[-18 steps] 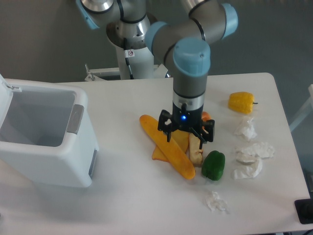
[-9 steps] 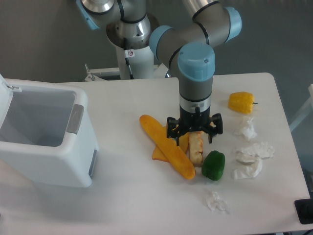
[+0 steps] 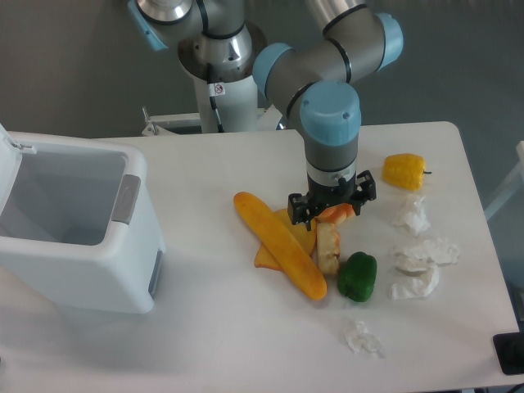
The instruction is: Pick up the long bread
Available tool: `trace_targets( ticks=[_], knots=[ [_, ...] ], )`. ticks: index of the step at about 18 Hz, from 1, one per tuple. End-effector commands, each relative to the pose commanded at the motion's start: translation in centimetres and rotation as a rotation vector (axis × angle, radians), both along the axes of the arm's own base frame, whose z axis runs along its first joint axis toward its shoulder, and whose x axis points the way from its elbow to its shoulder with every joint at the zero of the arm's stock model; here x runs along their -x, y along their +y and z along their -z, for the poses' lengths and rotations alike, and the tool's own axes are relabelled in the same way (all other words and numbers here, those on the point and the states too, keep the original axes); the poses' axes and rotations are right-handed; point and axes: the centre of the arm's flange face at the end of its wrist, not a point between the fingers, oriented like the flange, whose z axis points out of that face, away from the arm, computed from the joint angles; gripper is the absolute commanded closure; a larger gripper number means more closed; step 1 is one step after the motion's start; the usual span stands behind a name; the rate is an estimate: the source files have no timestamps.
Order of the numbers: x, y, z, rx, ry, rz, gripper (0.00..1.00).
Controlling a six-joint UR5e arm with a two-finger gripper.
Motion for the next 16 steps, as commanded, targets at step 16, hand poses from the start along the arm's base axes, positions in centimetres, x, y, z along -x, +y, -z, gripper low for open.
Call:
trace_targets(
  ticks=[16],
  knots=[
    [1.6,2.9,4.6,0.014,-0.066,-0.134,0.0]
  ],
)
